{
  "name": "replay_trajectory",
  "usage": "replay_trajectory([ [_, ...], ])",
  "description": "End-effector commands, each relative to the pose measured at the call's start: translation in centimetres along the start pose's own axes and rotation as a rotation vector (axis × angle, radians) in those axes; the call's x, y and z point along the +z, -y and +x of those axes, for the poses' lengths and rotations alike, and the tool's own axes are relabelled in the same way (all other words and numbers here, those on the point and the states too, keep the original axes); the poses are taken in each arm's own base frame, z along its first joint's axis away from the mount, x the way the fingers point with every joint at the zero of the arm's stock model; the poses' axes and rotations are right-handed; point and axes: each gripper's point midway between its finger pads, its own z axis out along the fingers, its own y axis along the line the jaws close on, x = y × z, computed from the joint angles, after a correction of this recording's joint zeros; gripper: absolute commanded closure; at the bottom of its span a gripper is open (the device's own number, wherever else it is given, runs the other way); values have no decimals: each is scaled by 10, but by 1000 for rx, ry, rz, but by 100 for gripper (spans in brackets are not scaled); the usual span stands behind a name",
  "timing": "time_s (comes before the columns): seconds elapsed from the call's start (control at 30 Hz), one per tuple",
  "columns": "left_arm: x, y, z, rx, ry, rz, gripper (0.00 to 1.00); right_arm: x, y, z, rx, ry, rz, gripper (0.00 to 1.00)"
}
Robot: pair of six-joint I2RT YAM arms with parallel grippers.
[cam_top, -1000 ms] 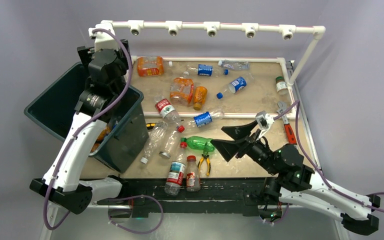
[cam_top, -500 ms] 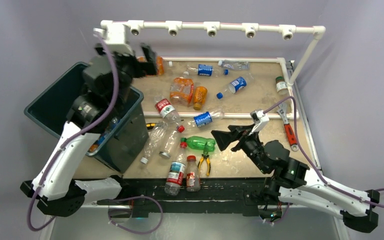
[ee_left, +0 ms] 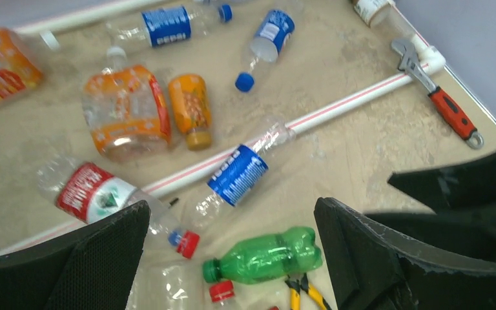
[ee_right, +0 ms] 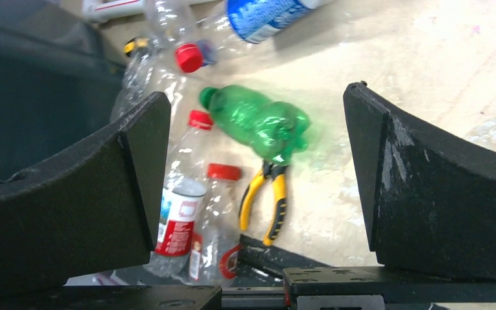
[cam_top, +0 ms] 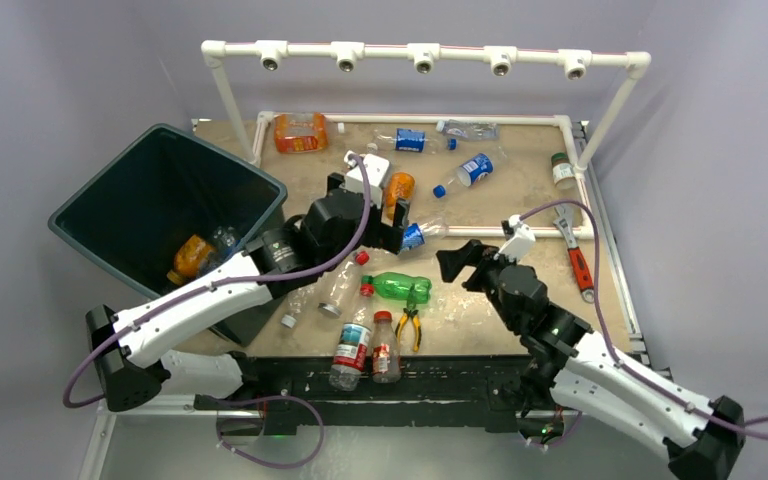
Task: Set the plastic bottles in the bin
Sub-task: Pick up the plastic bottle at the center of the board.
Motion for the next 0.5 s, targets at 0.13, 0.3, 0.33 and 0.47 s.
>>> replay_trajectory([
  [0.13, 6, 28, 60, -273, -66, 113, 1, 48, 16, 7, 212, -31, -78, 4],
  [0.3, 0, 27, 76, -380, -41, 141, 1, 81, 22, 9, 282, -19, -15, 4],
  [0.33, -2, 27, 77, -399, -36, 146, 1, 88, 25, 12, 295, -24, 3, 4],
  [0.47, -8, 26, 86, -450, -36, 153, 1, 111, 32, 22, 352, -37, 60, 2],
])
